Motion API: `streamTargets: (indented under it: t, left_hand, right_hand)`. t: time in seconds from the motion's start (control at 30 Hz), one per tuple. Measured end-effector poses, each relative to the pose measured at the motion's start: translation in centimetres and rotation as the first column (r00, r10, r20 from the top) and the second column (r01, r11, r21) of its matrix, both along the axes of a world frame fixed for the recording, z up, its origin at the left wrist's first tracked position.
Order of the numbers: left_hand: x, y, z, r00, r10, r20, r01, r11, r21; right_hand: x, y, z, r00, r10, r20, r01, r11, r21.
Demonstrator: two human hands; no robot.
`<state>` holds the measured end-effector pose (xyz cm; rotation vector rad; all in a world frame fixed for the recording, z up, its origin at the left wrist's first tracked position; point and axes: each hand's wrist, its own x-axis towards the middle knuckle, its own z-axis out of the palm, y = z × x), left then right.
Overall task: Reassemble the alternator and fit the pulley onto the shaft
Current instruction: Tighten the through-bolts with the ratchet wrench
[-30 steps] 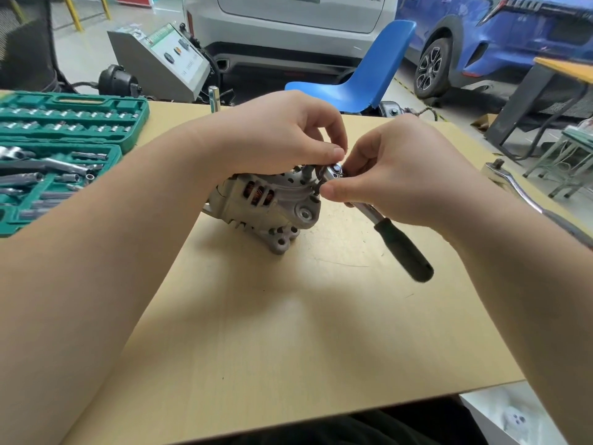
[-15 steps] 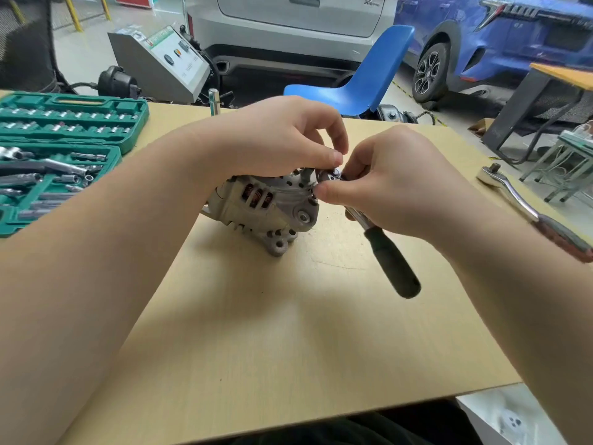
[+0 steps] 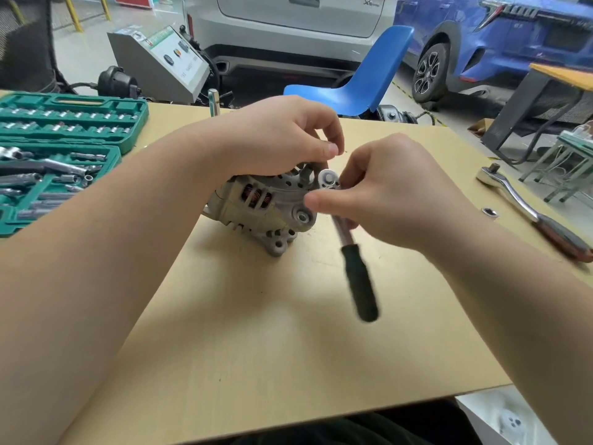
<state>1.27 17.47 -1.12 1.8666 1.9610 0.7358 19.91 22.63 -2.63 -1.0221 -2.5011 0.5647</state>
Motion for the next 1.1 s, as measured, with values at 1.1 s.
streamTargets:
  t: [1.1]
  left_hand:
    - [0.0, 0.3, -0.4, 0.999, 0.0, -0.042, 0.002, 0.999, 0.036]
  right_hand:
    - [0.9, 1.5, -1.5, 0.998, 0.012, -0.069, -0.011, 1.0, 0.006]
